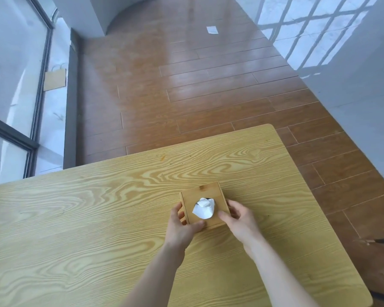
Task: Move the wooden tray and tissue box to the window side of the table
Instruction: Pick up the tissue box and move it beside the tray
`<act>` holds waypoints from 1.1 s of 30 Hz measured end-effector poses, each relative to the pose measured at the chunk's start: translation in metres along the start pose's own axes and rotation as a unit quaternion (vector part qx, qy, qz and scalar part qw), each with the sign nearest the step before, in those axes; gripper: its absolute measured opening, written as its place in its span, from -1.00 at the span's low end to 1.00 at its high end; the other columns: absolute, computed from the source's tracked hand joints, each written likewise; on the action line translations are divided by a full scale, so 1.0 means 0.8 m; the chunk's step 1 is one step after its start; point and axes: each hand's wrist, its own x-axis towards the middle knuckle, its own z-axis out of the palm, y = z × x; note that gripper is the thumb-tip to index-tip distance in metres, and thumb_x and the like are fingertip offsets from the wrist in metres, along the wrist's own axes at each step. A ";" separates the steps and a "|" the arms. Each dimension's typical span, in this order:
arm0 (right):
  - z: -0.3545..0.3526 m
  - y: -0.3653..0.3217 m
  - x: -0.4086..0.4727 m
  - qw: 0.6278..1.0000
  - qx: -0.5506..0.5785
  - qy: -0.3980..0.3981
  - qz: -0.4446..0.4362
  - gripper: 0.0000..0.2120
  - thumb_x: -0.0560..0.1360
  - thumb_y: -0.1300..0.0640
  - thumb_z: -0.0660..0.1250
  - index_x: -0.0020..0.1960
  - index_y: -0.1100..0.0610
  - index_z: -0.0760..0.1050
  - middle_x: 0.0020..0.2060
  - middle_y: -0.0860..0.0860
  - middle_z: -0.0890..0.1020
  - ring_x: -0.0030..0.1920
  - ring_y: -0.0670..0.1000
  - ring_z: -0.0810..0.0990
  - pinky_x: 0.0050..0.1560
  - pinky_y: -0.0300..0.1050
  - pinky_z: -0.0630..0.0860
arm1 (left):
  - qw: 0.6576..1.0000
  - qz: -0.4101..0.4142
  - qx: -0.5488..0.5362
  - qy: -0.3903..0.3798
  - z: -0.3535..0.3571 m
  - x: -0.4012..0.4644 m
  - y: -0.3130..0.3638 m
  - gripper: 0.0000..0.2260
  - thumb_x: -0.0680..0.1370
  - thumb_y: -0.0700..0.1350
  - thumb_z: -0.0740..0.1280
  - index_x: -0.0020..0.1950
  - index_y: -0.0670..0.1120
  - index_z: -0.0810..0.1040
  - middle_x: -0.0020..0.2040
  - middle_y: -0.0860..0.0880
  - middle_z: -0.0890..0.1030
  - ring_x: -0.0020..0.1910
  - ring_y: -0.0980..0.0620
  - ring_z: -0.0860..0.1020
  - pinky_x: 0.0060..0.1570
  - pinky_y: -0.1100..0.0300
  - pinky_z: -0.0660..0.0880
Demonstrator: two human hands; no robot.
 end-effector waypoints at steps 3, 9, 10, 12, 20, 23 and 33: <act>0.006 -0.002 -0.006 1.000 0.005 0.005 -0.003 -0.70 0.53 0.17 0.47 0.17 -0.16 0.60 0.05 -0.18 0.72 0.13 -0.17 0.64 0.00 -0.28 0.49 | 1.000 -0.004 -0.005 -0.005 -0.005 -0.003 0.003 -0.14 0.36 -0.29 0.57 0.55 0.05 0.24 0.38 -0.02 0.48 0.21 -0.01 0.56 0.08 0.12 0.48; 0.031 -0.017 -0.019 1.000 -0.002 0.000 -0.016 -0.65 0.51 0.13 0.49 0.25 -0.11 0.58 0.10 -0.15 0.70 0.17 -0.15 0.62 0.08 -0.22 0.50 | 1.000 0.013 -0.010 0.000 -0.036 -0.016 0.014 -0.17 0.39 -0.30 0.55 0.55 0.07 0.26 0.38 0.00 0.48 0.16 0.02 0.60 0.06 0.14 0.46; 0.037 -0.024 -0.026 1.000 -0.002 -0.003 -0.023 -0.64 0.51 0.13 0.49 0.27 -0.09 0.58 0.10 -0.15 0.70 0.17 -0.15 0.62 0.07 -0.23 0.50 | 1.000 0.013 -0.011 0.004 -0.043 -0.020 0.017 -0.17 0.39 -0.30 0.55 0.55 0.06 0.26 0.38 -0.01 0.47 0.14 0.03 0.60 0.03 0.16 0.47; 0.052 -0.032 -0.030 1.000 -0.004 -0.007 -0.029 -0.64 0.51 0.14 0.50 0.26 -0.08 0.58 0.09 -0.15 0.70 0.15 -0.16 0.63 0.04 -0.24 0.50 | 1.000 0.026 -0.007 0.014 -0.062 -0.033 0.023 -0.19 0.40 -0.30 0.54 0.55 0.05 0.27 0.38 0.00 0.47 0.08 0.10 0.60 -0.11 0.24 0.47; 0.154 -0.089 -0.064 0.994 -0.049 -0.052 -0.077 -0.62 0.49 0.06 0.52 0.28 -0.05 0.58 0.10 -0.14 0.69 0.13 -0.15 0.63 0.01 -0.22 0.51 | 0.995 0.072 -0.037 0.054 -0.178 -0.063 0.047 -0.21 0.42 -0.30 0.52 0.55 0.06 0.26 0.37 0.00 0.47 -0.01 0.25 0.54 -0.22 0.33 0.42; 0.195 -0.097 -0.075 0.993 -0.075 -0.051 -0.082 -0.57 0.47 0.03 0.53 0.32 -0.05 0.56 0.12 -0.13 0.68 0.13 -0.14 0.62 0.06 -0.16 0.52 | 0.994 0.080 -0.054 0.058 -0.218 -0.079 0.052 -0.24 0.43 -0.30 0.50 0.54 0.06 0.27 0.30 0.04 0.47 -0.03 0.27 0.53 -0.23 0.35 0.40; 0.440 -0.142 -0.151 0.986 -0.103 -0.068 -0.114 -0.55 0.48 -0.01 0.53 0.33 -0.02 0.53 0.15 -0.05 0.63 0.14 -0.06 0.61 0.13 -0.09 0.49 | 0.985 0.104 -0.092 0.099 -0.470 -0.101 0.044 -0.37 0.43 -0.31 0.47 0.36 0.14 0.36 0.28 0.07 0.54 0.05 0.21 0.56 -0.19 0.34 0.44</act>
